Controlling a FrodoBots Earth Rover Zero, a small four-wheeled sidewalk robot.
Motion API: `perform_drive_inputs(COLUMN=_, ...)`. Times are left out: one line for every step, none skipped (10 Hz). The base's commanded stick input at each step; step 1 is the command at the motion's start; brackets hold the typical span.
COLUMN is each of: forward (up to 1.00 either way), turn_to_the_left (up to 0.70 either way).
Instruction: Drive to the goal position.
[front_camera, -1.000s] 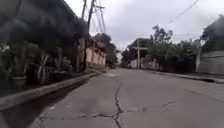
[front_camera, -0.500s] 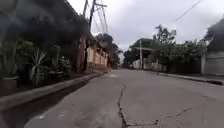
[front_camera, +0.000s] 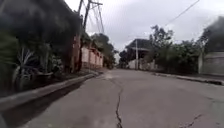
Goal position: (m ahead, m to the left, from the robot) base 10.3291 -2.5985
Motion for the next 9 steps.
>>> perform_drive_inputs(forward=0.7, turn_to_the_left=0.0)
perform_drive_inputs(forward=0.7, turn_to_the_left=0.0)
perform_drive_inputs(forward=0.7, turn_to_the_left=0.0)
perform_drive_inputs(forward=0.7, turn_to_the_left=0.0)
perform_drive_inputs(forward=0.7, turn_to_the_left=0.0)
perform_drive_inputs(forward=0.7, turn_to_the_left=0.0)
perform_drive_inputs(forward=0.7, turn_to_the_left=-0.14)
perform_drive_inputs(forward=0.7, turn_to_the_left=-0.25)
perform_drive_inputs(forward=0.7, turn_to_the_left=-0.35)
